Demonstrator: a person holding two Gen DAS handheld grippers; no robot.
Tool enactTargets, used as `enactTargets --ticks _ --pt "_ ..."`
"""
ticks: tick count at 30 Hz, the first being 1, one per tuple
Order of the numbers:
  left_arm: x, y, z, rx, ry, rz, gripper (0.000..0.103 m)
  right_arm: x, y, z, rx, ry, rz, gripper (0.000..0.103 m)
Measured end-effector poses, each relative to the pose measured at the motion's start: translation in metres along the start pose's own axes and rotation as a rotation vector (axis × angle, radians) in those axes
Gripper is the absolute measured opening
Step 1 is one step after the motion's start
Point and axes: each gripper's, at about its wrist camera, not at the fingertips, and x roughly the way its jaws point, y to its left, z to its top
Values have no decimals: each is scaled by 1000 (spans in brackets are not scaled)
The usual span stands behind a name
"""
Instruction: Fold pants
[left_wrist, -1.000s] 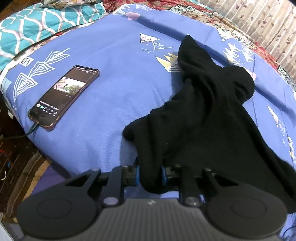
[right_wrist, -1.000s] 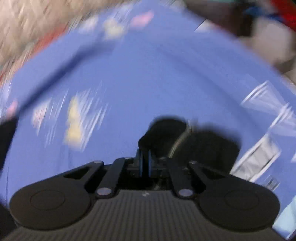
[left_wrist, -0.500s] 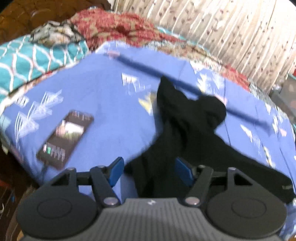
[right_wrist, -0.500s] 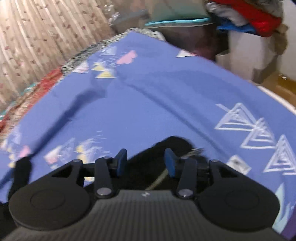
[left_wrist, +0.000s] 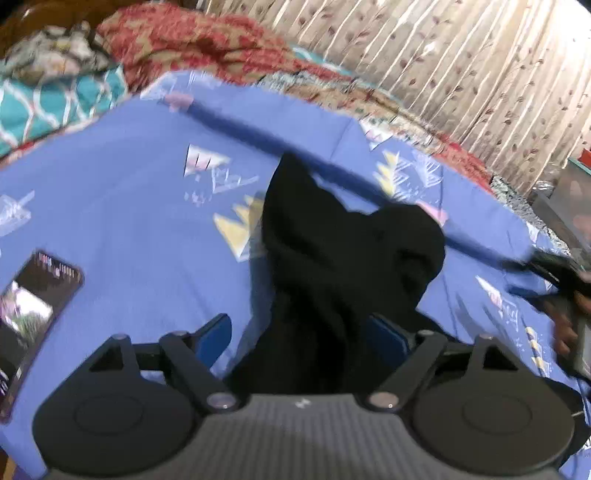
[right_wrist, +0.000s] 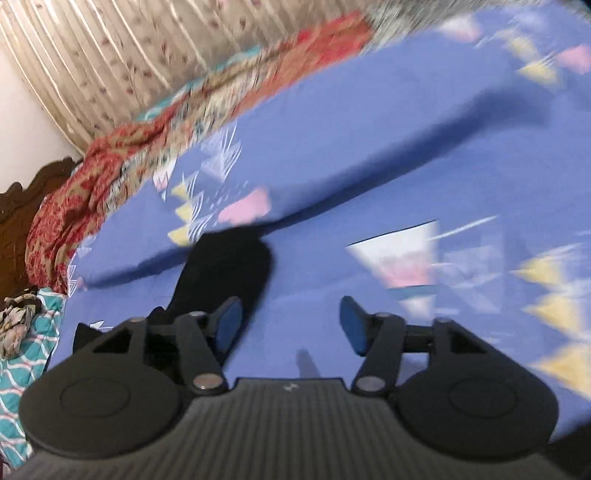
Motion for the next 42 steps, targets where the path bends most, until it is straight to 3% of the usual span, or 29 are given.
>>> enactTargets --ticks 3,6,9,10,12,15,17,20,23,25,27,31,33,35,42 --pt "3 14 -7 -22 28 12 85 56 12 1 57 48 13 63" --pt "1 23 -16 -47 37 23 86 87 24 -9 91 64 7 60" --pt "6 26 -22 -64 67 15 86 84 39 -14 71 93 41 11" --pt "8 26 -24 -61 80 8 86 73 46 -9 43 72 15 9" --pt "8 24 -25 -44 85 1 87 35 49 6 22 -20 54 8" --pt "3 19 -26 -35 71 -43 87 -58 38 39 -29 -211 72 8" --pt "-3 13 -27 -23 63 -89 87 -116 22 51 -49 -317 35 8" --pt "-9 1 -32 16 58 -159 87 -195 -12 52 -79 -433 -99 8" --pt "-22 -5 -30 32 42 -280 88 -229 -51 32 -73 -430 -323 13" --pt "-36 -3 -20 31 -10 -310 91 -237 -81 13 -13 -370 -426 26" --pt "-46 2 -7 12 -73 -285 95 -242 -101 -12 44 -358 -493 43" --pt "-45 21 9 -34 -80 -133 93 -244 -113 -62 47 -301 -548 43" --pt "-40 27 4 -22 -52 -74 93 -242 -102 -78 42 -267 -505 43" --pt "-34 28 -7 -6 -7 -50 93 -227 -71 -86 -28 -189 -386 43" --pt "-24 36 -50 -34 138 -80 93 -152 137 -124 -463 1 49 46"
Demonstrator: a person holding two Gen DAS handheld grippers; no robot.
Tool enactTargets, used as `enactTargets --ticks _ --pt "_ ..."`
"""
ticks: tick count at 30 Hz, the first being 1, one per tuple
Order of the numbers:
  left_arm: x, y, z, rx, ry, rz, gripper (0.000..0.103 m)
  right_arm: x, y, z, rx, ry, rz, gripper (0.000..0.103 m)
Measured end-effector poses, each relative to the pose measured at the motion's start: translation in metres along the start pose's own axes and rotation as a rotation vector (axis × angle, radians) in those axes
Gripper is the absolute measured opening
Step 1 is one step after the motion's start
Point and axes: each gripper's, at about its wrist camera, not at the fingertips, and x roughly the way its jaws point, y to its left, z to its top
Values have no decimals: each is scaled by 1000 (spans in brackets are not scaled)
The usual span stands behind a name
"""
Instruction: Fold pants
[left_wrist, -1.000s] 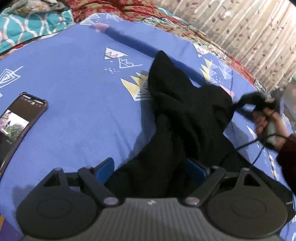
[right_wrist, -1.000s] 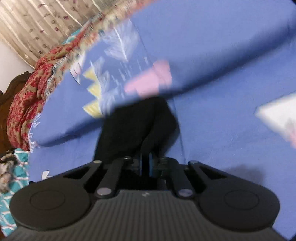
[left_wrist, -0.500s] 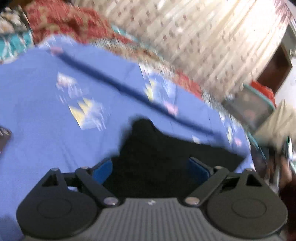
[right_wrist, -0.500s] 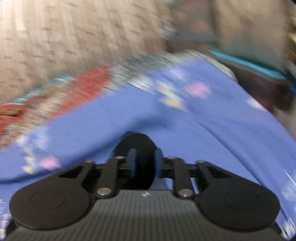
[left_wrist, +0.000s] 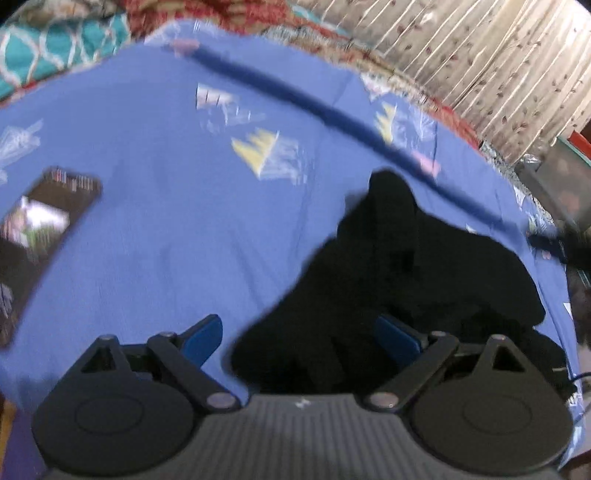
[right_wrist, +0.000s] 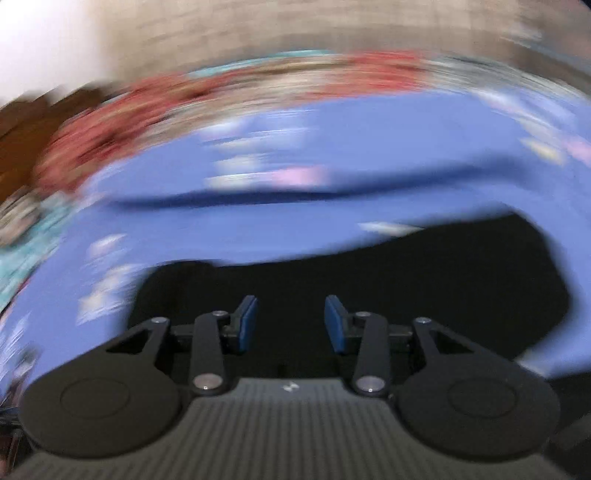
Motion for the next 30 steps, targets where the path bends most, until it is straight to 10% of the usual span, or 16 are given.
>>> enactTargets --ticks 4,7,10,13,17,20,22,25,30 --pt "7 12 -14 -94 42 -64 85 74 82 15 -116 80 94 58" --pt "14 7 -16 -98 64 -108 47 140 108 7 -159 202 -6 58" --pt "17 -5 -21 -62 72 -157 39 179 98 -10 -210 320 -79 44" --pt "-7 -27 -31 110 -58 -141 36 152 72 -4 -45 289 -20 22" --pt "-47 -29 -37 189 -267 -143 35 88 56 25 165 -23 325 21" --pt "-57 -20 -40 177 -391 -1 45 98 46 30 362 -118 541 35" --pt "-40 -11 -36 119 -332 123 63 125 59 22 363 -43 386 80" --pt "-17 12 -31 12 -174 159 62 147 84 2 164 99 96 72" --pt "-35 21 -33 6 -239 148 67 85 79 -25 34 -13 151 69"
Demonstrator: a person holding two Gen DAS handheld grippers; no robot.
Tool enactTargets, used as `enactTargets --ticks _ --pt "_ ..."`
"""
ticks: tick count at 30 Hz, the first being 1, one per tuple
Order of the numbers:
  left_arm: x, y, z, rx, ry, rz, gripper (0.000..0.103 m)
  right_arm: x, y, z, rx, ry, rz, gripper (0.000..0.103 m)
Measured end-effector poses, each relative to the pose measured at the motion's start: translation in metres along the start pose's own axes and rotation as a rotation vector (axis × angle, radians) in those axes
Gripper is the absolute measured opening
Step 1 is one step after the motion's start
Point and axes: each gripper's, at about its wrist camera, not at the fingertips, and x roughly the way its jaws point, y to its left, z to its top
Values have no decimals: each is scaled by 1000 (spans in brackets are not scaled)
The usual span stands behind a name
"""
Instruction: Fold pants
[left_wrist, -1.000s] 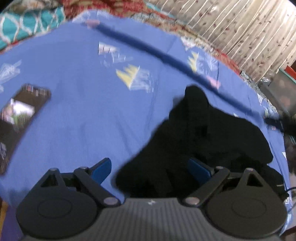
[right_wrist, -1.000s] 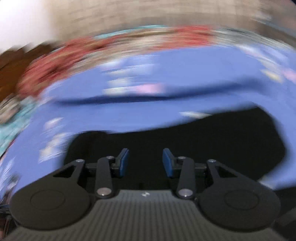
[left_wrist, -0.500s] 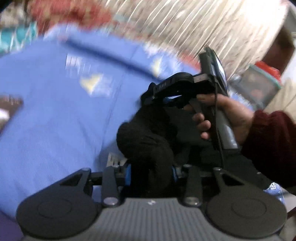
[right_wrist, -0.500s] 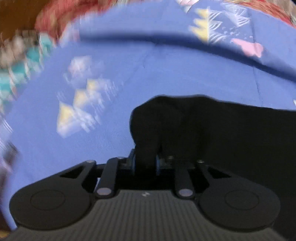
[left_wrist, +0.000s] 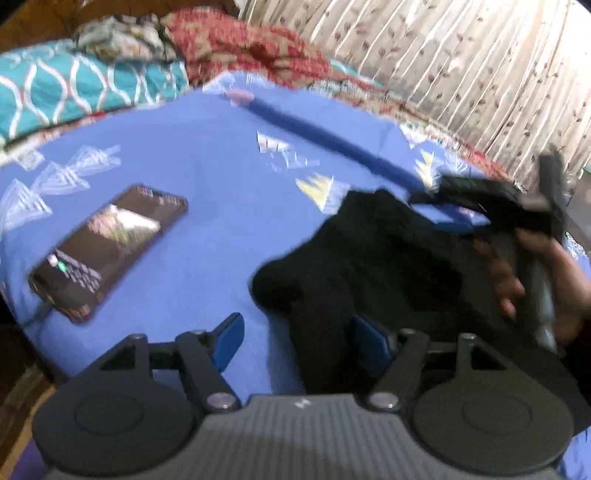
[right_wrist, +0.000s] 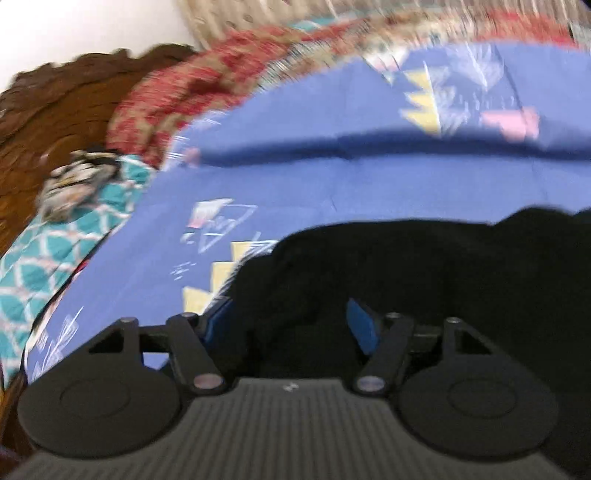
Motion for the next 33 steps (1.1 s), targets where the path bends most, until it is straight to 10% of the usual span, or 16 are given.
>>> enactTargets --ticks 6,10,16,21,26,27,28,33 --pt "-13 -13 34 -30 -122 -54 67 -84 -87 -23 100 -99 -131 65" --pt "1 -41 53 48 -134 -94 67 -165 -179 -46 292 -203 -369 46" --pt "57 -107 60 154 -56 -114 68 -247 -311 -58 635 -338 -580 46" --pt "105 -158 46 183 81 -84 67 -228 -384 -44 773 -345 -532 59" --pt "133 -173 35 221 138 7 67 -186 -408 -29 797 -271 -461 52" --pt "137 -170 34 215 156 26 65 -181 -405 -27 771 -245 -458 19" --pt "140 -167 35 200 174 43 64 -177 -398 -19 736 -228 -465 10" --pt "130 -144 40 120 159 43 64 -160 -294 45 303 -256 -307 10"
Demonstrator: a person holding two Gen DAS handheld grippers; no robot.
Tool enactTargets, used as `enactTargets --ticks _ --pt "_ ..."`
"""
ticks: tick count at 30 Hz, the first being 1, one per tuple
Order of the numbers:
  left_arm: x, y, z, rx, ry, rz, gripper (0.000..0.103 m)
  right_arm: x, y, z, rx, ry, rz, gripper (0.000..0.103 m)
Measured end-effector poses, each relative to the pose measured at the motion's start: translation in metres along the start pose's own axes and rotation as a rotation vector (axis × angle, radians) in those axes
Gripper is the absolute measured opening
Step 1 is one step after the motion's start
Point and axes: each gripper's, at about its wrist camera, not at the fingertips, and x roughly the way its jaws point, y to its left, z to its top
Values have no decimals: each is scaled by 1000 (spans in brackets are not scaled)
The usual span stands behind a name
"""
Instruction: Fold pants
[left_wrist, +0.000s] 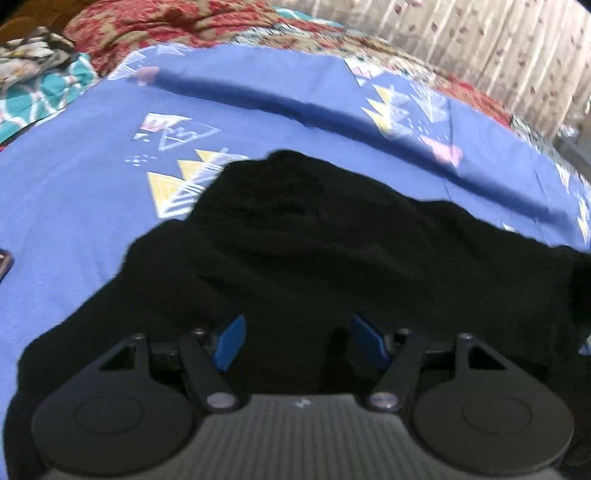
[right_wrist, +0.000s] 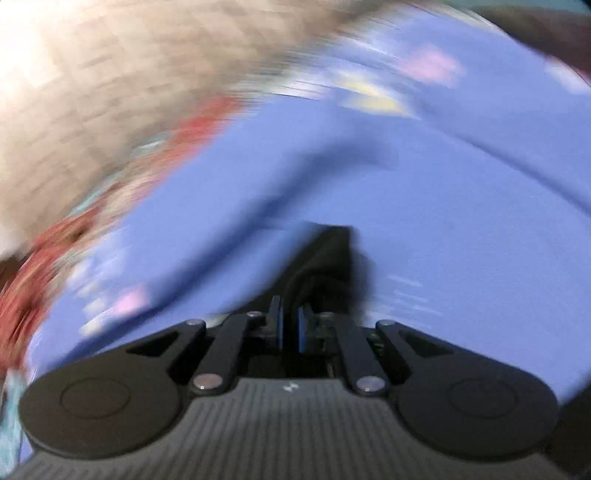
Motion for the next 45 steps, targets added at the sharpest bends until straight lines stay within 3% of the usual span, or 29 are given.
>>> enactTargets --ticks 2,4,6,8,11,14,19,24,26,27,29,32,38,41,42,43,44,45 --pt "-3 7 -1 -14 -7 -16 64 0 67 -16 -247 55 109 10" --pt "-3 10 -3 -19 -11 -11 64 4 129 -57 -482 194 264 20" --pt "-2 12 -5 -22 -4 -16 64 3 168 -107 -671 296 347 35" --pt "-4 11 -7 -12 -7 -19 64 -3 178 -133 -720 314 369 38" --pt "-4 11 -9 7 -8 -27 64 -9 159 -130 -572 311 362 38" --pt "-3 13 -10 3 -8 -40 64 -14 127 -107 -409 244 272 38" --pt "-2 16 -12 -9 -13 -52 65 2 90 -85 -261 189 78 44" --pt "-1 14 -13 8 -12 -45 65 27 74 -87 -187 206 24 48" --pt "-1 13 -12 10 -8 -40 65 33 83 -92 -235 226 15 26" --pt "-2 12 -12 11 -6 -37 65 38 88 -93 -280 242 -10 6" --pt "-2 11 -10 14 -1 -33 65 35 86 -86 -294 230 -23 6" --pt "-4 12 -7 15 1 -33 65 8 57 -48 -284 106 -68 6" --pt "-23 11 9 51 -63 -38 66 -57 -67 33 -237 -107 -456 6" --pt "-29 12 30 114 -123 -3 70 -67 -131 43 -216 -83 -705 13" --pt "-28 12 40 146 -137 24 72 -67 -149 42 -198 -47 -783 26" --pt "-26 11 50 178 -149 54 72 -69 -163 40 -162 -20 -843 45" --pt "-23 10 60 212 -165 79 72 -75 -173 37 -100 -28 -858 46" --pt "-19 8 69 257 -184 98 74 -85 -181 34 -11 -61 -804 46"
